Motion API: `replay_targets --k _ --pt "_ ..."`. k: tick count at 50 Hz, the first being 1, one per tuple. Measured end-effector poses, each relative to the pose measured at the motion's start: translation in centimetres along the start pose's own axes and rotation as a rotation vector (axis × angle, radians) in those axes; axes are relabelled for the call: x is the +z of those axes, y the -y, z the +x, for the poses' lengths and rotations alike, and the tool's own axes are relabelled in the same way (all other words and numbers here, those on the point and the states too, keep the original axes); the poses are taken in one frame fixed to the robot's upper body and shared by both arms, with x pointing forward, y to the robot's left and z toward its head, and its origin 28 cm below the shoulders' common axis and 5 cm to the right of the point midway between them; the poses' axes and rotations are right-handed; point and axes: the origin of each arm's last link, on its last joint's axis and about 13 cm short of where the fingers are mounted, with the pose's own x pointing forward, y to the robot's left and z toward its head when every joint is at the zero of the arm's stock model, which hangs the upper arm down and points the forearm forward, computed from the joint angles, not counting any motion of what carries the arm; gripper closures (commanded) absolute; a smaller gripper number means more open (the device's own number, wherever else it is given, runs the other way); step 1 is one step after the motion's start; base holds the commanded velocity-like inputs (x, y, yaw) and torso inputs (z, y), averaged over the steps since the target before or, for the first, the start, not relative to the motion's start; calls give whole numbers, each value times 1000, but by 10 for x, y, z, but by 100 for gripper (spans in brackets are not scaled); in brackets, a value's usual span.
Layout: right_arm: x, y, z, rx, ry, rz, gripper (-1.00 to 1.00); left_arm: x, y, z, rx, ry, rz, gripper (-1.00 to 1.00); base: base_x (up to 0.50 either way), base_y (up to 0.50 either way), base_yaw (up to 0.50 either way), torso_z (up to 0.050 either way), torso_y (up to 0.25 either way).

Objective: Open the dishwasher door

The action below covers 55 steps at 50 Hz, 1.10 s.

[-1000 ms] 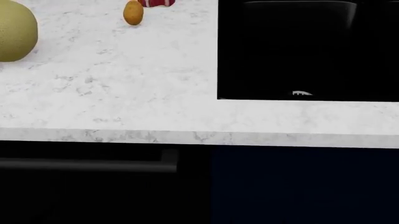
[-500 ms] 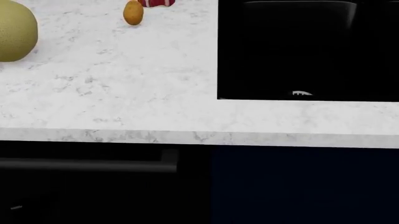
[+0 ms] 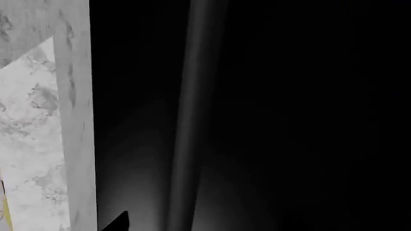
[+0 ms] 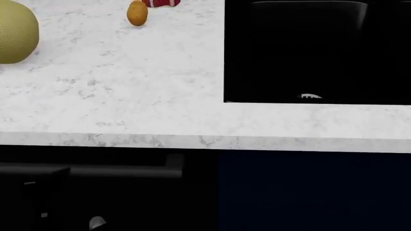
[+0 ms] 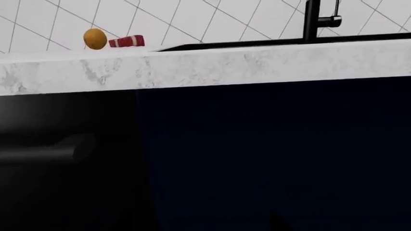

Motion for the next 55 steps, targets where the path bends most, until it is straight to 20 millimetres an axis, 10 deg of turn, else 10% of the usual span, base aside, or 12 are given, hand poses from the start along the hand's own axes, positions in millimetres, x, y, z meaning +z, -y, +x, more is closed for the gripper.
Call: replay_targets --k 40,41,55 --pt "5 3 1 -19 11 -1 -100 -15 -8 68 -52 -90 125 -100 0 0 0 0 0" --pt "5 3 1 -19 11 -1 -100 -15 -8 69 -49 -91 134 100 0 0 0 0 0" --pt "5 4 1 -22 10 -1 -100 -16 -22 72 -12 -73 173 100 2 0 0 0 0"
